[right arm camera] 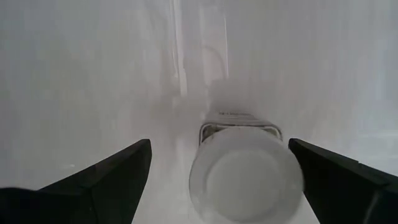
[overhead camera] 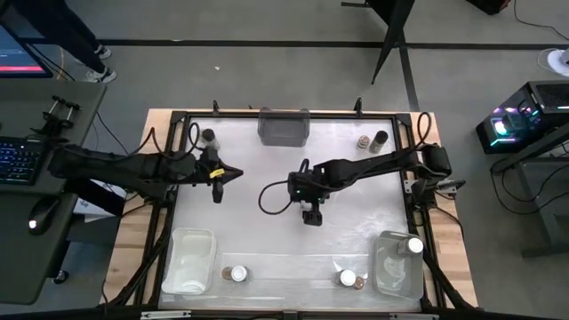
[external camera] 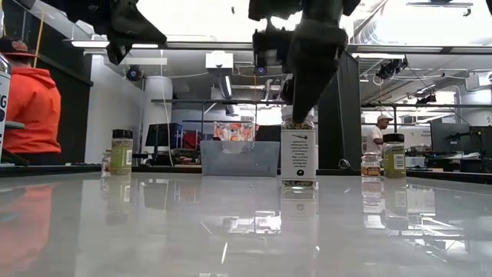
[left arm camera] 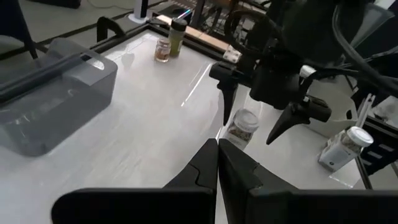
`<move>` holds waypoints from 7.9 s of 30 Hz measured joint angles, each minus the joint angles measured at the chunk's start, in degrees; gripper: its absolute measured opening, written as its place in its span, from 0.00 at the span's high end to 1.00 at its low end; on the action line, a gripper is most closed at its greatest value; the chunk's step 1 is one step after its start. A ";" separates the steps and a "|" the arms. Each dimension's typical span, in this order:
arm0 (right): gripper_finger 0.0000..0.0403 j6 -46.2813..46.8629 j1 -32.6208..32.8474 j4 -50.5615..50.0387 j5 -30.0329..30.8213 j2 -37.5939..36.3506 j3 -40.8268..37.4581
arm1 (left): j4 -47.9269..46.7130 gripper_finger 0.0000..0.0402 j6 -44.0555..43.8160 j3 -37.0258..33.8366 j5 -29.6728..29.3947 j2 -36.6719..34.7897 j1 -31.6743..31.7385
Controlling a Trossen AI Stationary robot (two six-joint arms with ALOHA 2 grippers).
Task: Sort spices by type
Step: Put the top white seasoning bottle into the gray bin, then put the right white seasoning bottle into the gray bin
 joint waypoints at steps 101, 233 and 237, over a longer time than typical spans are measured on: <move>0.19 58.07 41.38 -24.37 -6.30 -31.16 -20.96 | 1.23 1.00 6.77 0.07 -6.99 1.92 0.24; 0.53 51.01 33.53 -11.08 6.71 -11.25 -0.55 | -3.56 1.00 9.68 0.09 -6.84 1.92 0.24; 0.53 53.75 33.95 -22.47 8.96 -15.39 2.99 | -3.55 1.00 9.68 0.09 -6.88 1.90 0.24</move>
